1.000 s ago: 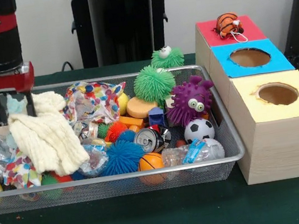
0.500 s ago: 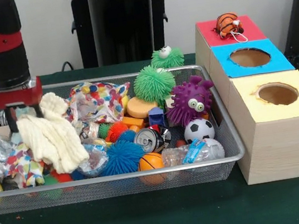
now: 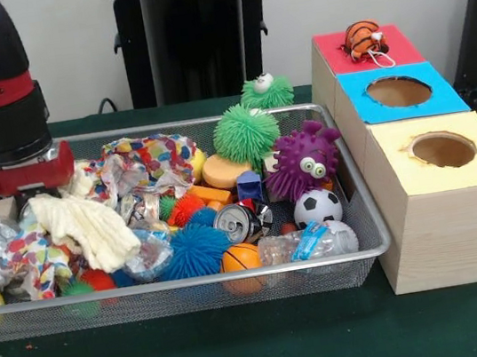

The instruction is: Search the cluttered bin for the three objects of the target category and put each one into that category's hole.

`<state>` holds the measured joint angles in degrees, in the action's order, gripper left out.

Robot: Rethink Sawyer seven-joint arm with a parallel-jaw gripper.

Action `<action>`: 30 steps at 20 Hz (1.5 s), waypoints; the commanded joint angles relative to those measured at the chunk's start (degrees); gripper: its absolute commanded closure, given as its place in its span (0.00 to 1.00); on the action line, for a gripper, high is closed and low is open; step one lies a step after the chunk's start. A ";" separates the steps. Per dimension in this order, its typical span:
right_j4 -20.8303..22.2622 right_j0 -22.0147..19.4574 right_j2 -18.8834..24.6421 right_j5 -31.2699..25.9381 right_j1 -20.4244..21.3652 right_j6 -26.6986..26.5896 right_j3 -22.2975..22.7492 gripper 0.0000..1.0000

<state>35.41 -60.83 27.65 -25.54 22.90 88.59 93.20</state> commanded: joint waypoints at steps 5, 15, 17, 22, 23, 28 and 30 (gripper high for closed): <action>-11.60 0.12 5.13 -6.82 -5.79 4.57 6.44 1.00; -20.86 3.30 5.48 4.62 -2.56 13.34 15.95 1.00; -21.55 4.64 5.03 7.32 -2.17 14.39 17.08 1.00; -24.19 8.06 3.41 12.26 -1.58 16.21 18.38 1.00; -24.80 8.86 2.90 12.94 -1.33 16.39 18.53 1.00; -27.95 11.25 1.52 14.98 -0.30 16.10 19.39 1.00; -29.35 12.28 0.82 15.85 -0.04 15.96 19.54 1.00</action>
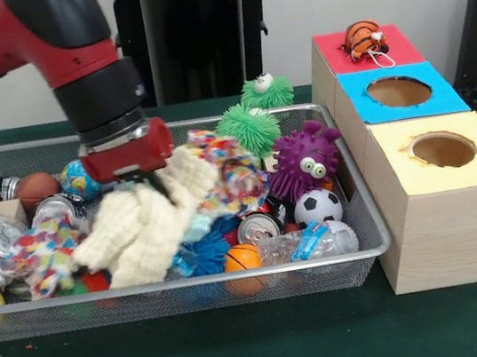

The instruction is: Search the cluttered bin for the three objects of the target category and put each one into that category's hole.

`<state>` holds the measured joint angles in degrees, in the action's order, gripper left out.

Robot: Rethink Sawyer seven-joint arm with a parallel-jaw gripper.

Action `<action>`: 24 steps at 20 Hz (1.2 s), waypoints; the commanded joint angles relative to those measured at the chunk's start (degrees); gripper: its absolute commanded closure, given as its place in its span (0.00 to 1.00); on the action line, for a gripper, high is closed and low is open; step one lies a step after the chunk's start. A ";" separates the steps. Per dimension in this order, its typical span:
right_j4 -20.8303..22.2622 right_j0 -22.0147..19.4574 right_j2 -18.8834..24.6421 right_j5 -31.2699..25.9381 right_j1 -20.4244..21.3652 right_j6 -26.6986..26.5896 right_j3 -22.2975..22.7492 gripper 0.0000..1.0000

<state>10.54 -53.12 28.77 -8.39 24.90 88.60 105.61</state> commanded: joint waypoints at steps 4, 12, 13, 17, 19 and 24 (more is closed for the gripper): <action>-6.40 6.00 -1.19 0.29 -1.67 16.00 7.63 1.00; -8.87 7.53 -2.00 1.66 -1.70 14.96 7.77 1.00; -9.08 7.74 -2.08 2.03 -1.74 14.83 8.04 1.00; -9.63 7.98 -2.34 2.06 -1.65 13.88 8.11 1.00; -9.59 8.12 -2.64 1.63 -1.61 13.22 7.96 1.00; -9.43 9.13 -4.04 0.22 -0.73 12.07 8.07 1.00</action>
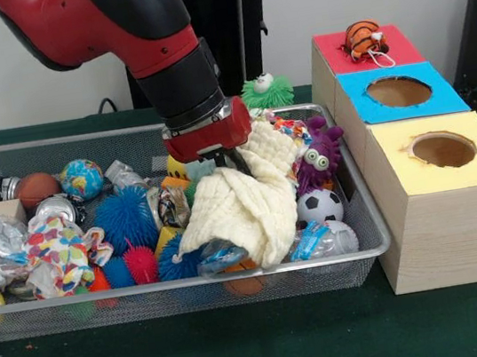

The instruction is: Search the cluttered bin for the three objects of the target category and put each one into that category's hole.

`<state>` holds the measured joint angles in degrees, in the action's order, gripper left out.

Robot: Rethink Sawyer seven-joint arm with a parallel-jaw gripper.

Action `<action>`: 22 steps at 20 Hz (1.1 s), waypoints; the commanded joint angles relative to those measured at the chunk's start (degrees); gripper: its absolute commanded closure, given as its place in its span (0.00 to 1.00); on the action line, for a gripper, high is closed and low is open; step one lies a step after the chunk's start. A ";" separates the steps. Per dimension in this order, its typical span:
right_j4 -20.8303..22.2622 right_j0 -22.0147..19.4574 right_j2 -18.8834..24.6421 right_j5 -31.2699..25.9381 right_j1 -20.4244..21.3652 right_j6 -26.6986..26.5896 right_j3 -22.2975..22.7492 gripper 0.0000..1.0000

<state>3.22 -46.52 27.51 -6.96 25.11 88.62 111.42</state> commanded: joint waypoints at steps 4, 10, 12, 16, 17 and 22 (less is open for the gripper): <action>-2.60 3.35 -3.74 -3.17 -0.39 11.18 1.36 0.00; -3.12 3.48 -4.15 -6.39 3.15 10.40 2.18 0.00; -3.39 4.33 -5.93 -9.83 6.10 9.75 2.22 0.00; -3.12 7.78 -12.37 -18.49 12.75 8.53 0.72 0.00; -2.39 8.66 -13.96 -20.64 13.89 7.80 -0.25 0.00; 4.74 12.50 -20.79 -24.69 17.39 3.19 -6.14 0.00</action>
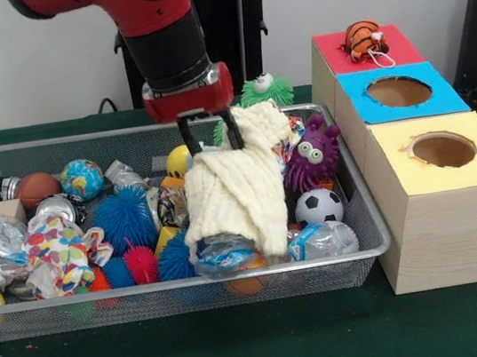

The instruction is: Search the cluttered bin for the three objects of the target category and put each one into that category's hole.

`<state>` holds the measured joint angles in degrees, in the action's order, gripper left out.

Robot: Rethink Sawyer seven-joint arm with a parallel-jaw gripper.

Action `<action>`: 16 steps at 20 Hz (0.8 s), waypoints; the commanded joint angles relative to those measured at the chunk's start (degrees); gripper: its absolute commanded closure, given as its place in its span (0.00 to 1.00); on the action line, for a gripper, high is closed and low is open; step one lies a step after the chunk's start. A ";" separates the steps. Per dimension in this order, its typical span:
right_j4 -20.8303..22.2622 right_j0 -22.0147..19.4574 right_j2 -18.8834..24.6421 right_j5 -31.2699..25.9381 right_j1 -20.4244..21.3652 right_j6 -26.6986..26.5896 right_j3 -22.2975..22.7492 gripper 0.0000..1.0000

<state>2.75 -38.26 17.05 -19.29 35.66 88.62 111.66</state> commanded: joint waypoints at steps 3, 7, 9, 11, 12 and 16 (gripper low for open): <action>7.82 3.73 -10.70 -14.08 7.70 1.03 -8.71 0.00; 9.62 2.78 -9.83 -16.17 8.45 -0.20 -9.96 0.00; 10.78 2.29 -9.40 -15.70 8.88 -0.67 -10.51 0.00; 12.80 2.24 -9.27 -13.87 9.19 -1.27 -11.69 0.00; 13.25 2.09 -9.13 -13.40 9.17 -1.33 -12.01 0.00; 14.84 1.18 -8.14 -13.16 9.26 -2.58 -13.02 0.00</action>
<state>13.20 -35.59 8.53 -29.84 44.43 88.62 104.23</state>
